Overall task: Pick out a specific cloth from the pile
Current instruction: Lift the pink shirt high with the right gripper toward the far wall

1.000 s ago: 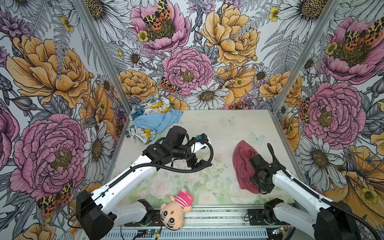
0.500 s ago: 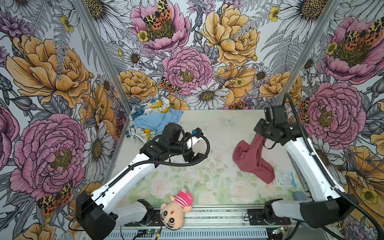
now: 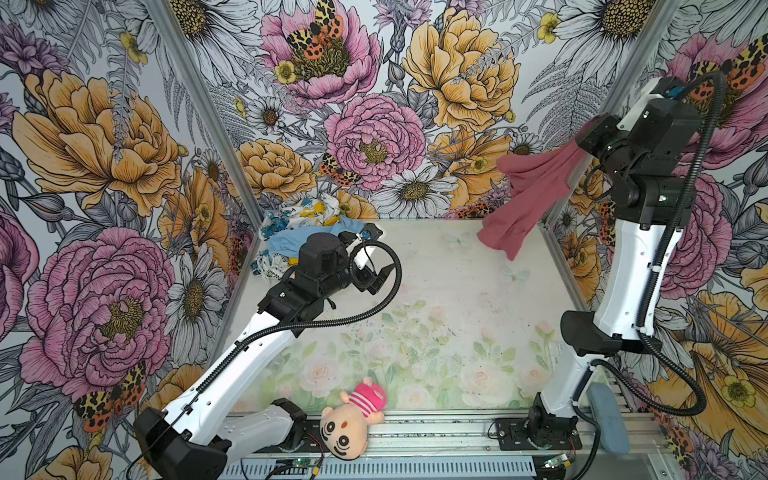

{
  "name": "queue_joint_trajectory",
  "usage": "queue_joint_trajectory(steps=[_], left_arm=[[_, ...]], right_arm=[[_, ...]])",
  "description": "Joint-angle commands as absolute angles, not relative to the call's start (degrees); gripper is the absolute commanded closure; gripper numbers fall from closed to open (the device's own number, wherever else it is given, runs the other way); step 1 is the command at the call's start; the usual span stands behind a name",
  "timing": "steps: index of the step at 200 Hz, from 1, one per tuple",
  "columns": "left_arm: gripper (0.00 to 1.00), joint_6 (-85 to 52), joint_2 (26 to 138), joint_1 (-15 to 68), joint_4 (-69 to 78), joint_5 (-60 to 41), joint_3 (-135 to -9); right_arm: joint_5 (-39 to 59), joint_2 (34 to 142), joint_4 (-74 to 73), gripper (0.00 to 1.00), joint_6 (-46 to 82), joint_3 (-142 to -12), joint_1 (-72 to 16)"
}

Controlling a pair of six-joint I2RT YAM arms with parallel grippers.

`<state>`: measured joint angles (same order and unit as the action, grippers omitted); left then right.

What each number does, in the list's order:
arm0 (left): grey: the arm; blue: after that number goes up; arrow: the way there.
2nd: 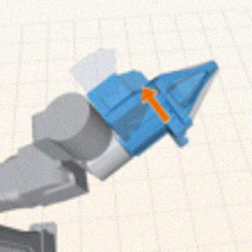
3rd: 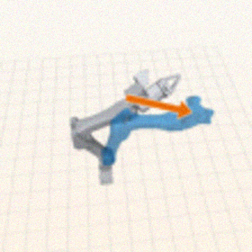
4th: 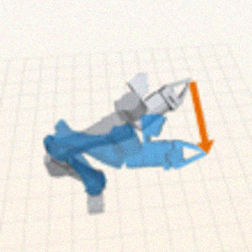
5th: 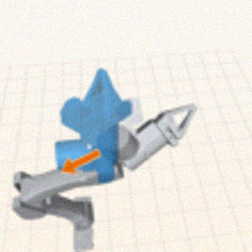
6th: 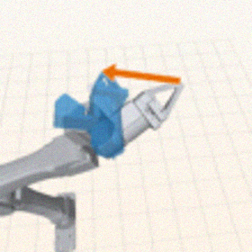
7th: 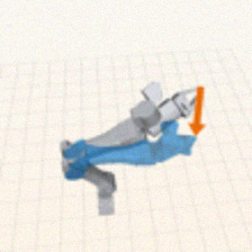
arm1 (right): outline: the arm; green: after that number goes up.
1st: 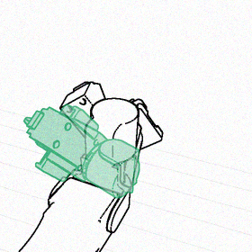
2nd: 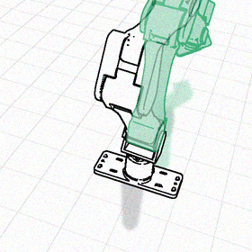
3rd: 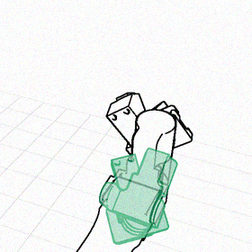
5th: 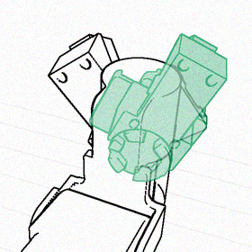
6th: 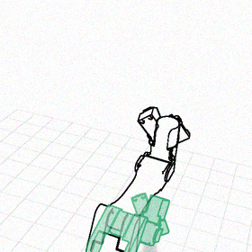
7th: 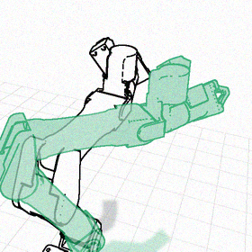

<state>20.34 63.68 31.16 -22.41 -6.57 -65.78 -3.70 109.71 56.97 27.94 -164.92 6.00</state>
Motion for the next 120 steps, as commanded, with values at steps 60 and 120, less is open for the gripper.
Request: queue_joint_trajectory(steps=[60,120], left_arm=[[0.01,19.9,61.7,27.3,-14.6,-10.2,-58.8],[0.01,18.5,61.3,25.8,-14.6,-12.6,-58.6]], right_arm=[[6.9,118.5,47.8,1.00,30.3,-161.6,6.4],[9.0,128.8,43.3,1.00,30.4,-163.8,-4.3]])
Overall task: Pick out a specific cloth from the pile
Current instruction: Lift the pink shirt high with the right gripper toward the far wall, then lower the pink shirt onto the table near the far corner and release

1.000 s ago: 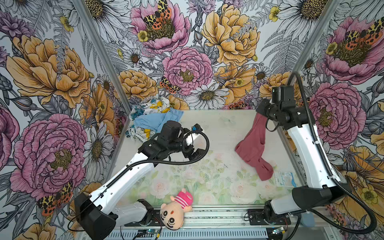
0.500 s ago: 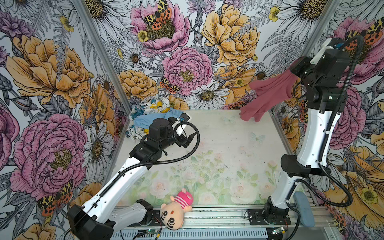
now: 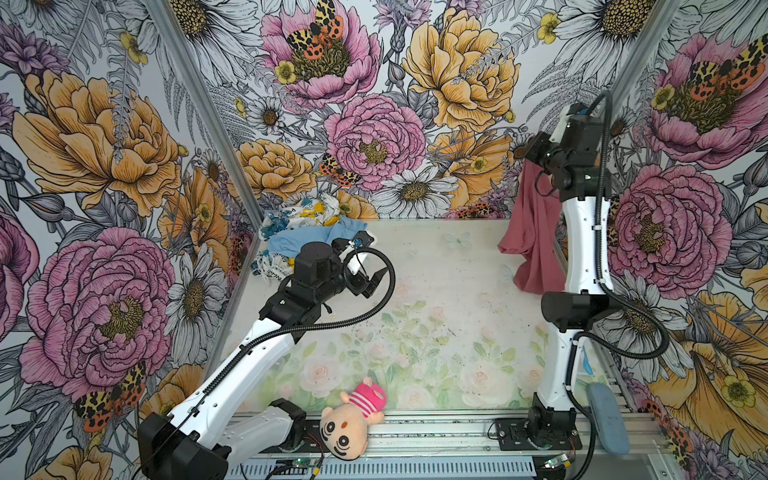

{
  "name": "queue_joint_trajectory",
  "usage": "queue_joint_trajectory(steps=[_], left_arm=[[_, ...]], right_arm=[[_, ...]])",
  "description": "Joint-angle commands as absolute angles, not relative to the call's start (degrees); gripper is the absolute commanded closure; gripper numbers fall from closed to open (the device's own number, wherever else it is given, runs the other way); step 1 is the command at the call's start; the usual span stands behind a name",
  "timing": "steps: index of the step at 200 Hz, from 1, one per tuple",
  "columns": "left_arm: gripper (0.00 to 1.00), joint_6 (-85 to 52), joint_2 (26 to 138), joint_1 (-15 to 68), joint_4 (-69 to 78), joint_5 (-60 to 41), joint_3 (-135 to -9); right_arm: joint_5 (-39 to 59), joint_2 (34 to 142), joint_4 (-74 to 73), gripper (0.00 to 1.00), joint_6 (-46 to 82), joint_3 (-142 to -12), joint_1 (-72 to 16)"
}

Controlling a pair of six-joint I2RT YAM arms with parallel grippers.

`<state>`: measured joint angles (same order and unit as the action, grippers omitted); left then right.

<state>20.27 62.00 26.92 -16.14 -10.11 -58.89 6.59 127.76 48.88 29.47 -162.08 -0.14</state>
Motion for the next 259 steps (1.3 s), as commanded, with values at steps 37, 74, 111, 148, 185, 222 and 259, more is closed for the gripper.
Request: queue_joint_trajectory(steps=[37,74,111,148,185,222,259], left_arm=[[0.01,17.9,61.3,25.3,-14.6,-13.5,-58.6],[0.01,17.8,61.1,24.8,-14.6,-14.9,-58.5],[0.01,17.6,61.5,24.2,-14.6,-15.6,-58.6],[0.01,17.5,62.3,23.9,-14.5,-16.4,-58.8],[0.01,17.5,62.8,23.8,-14.6,-16.9,-58.7],[0.01,17.6,63.0,23.8,-14.5,-17.7,-58.3],[0.01,17.4,63.1,23.6,-14.6,-18.0,-58.3]], right_arm=[[9.4,128.6,40.0,1.00,35.0,-163.0,-4.6],[6.5,118.7,39.9,1.00,32.5,-145.2,-1.4],[3.5,108.4,39.9,1.00,28.4,-127.9,3.5],[2.4,105.5,39.9,1.00,25.9,-121.9,6.9],[8.5,110.7,40.0,1.00,27.2,-124.8,5.2],[12.3,118.0,39.9,1.00,28.9,-128.1,-0.9],[15.0,121.8,38.9,1.00,32.7,-127.0,-4.5]])
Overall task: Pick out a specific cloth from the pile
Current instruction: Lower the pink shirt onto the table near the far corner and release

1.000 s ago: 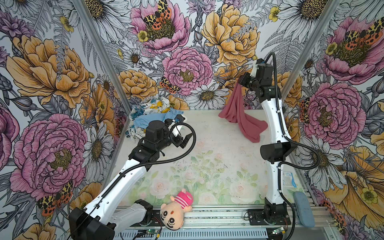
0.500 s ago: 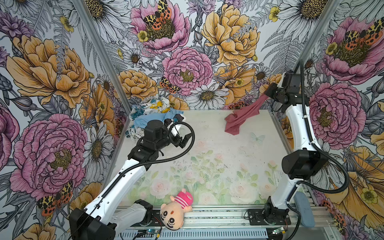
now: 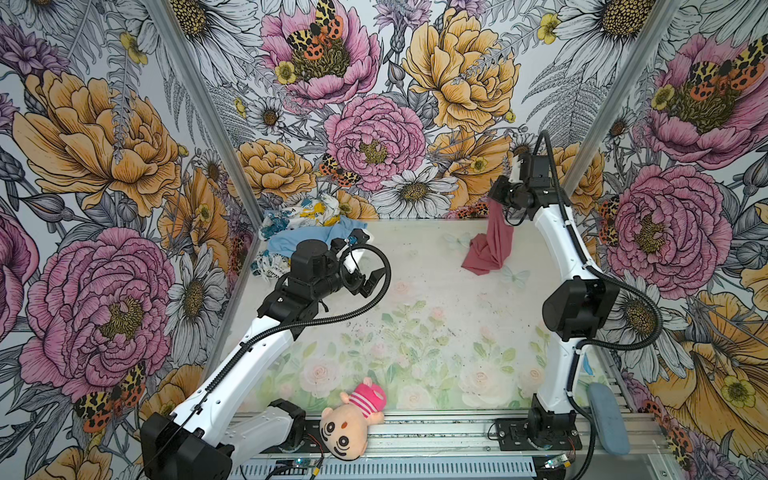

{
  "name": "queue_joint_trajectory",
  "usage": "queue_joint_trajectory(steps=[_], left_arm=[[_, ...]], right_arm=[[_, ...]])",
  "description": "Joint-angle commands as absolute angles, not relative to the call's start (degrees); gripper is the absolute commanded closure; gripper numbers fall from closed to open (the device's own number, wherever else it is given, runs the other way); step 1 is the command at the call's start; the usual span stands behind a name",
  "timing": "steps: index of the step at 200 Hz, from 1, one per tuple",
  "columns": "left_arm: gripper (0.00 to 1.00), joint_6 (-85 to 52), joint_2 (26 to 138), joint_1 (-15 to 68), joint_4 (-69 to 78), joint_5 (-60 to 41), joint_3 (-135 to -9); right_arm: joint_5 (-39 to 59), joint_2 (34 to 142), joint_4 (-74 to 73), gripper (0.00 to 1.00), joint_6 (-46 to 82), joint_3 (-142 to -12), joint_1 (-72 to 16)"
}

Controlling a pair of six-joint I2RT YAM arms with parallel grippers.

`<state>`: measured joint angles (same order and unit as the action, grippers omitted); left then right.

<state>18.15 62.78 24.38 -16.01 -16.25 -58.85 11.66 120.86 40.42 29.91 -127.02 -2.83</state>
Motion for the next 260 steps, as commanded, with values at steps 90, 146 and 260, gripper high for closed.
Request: queue_joint_trajectory(steps=[90,146,260], left_arm=[[0.01,16.8,62.9,23.4,-14.7,-19.4,-58.5],[0.01,16.8,62.8,23.5,-14.7,-19.4,-58.4],[0.01,16.7,62.8,23.6,-14.6,-20.1,-58.2]], right_arm=[[11.2,107.2,29.6,1.00,31.4,-90.7,3.6],[10.1,115.5,28.8,1.00,29.6,-96.5,4.6],[-0.2,122.1,31.8,0.53,25.3,-102.3,4.3]])
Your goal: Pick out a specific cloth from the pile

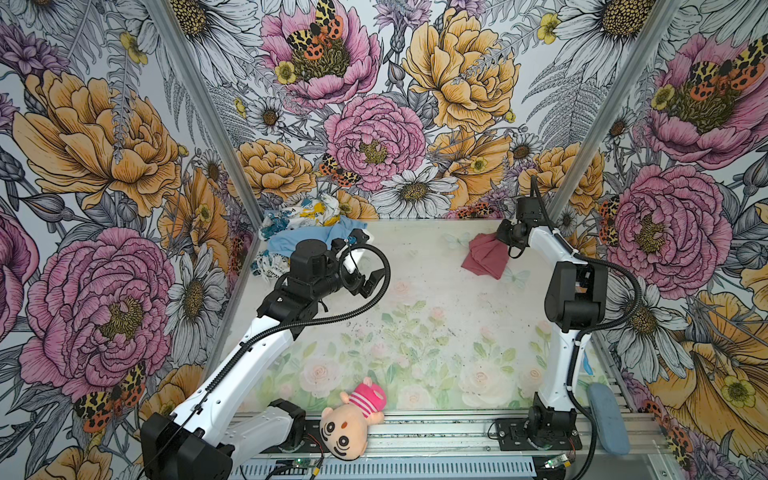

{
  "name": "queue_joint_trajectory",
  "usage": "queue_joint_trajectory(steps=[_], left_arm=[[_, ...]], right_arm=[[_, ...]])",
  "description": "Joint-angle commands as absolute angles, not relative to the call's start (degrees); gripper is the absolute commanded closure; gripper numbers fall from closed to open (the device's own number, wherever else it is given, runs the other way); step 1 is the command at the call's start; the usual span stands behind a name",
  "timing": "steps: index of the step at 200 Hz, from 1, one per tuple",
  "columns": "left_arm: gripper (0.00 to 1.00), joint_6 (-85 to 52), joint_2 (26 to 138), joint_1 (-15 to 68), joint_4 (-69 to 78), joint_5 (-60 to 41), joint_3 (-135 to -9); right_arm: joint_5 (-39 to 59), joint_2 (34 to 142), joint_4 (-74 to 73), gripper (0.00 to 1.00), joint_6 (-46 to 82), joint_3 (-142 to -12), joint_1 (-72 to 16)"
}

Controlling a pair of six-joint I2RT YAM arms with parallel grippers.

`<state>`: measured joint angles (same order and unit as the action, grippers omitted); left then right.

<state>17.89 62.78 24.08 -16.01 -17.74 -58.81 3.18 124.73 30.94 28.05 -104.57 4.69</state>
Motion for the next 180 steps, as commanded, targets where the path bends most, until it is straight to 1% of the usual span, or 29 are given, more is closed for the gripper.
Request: queue_joint_trajectory(steps=[1,12,16,28,65,91,105,129,152,180], left_arm=[[0.01,16.7,62.8,23.6,-14.7,-20.1,-58.2],[0.01,16.6,62.9,23.6,-14.7,-20.2,-58.3],[0.01,16.6,62.9,23.6,-14.7,-20.3,-58.4],[0.01,16.5,62.9,23.6,-14.7,-20.4,-58.3],[0.01,16.4,63.4,23.7,-15.0,-20.7,-58.5],[0.01,16.4,63.7,23.7,-15.3,-20.9,-58.8],[0.01,16.4,63.8,23.7,-15.3,-21.1,-58.8],[0.01,16.3,63.6,23.8,-15.3,-21.1,-58.8],[0.01,16.3,63.6,24.0,-15.4,-20.8,-58.6],[0.01,16.4,63.8,24.1,-15.4,-20.9,-58.7]], right_arm=[[-0.3,121.8,31.9,0.51,25.2,-102.1,4.3],[-1.6,119.6,31.7,0.30,24.3,-100.4,4.1],[-2.6,118.6,31.7,0.25,23.8,-99.8,3.9],[-5.4,115.5,31.7,0.16,21.9,-97.9,3.2],[-9.4,106.8,31.6,0.12,17.4,-93.4,0.7],[-12.3,103.9,31.4,0.02,6.9,-91.4,-5.0],[-11.7,105.5,31.6,0.01,1.1,-91.2,-7.8],[-14.7,109.7,32.7,0.01,-4.8,-91.3,-10.9],[-18.5,114.9,34.2,0.00,-4.8,-93.8,-11.3],[-22.5,121.4,37.4,0.00,-4.6,-99.7,-11.2]])
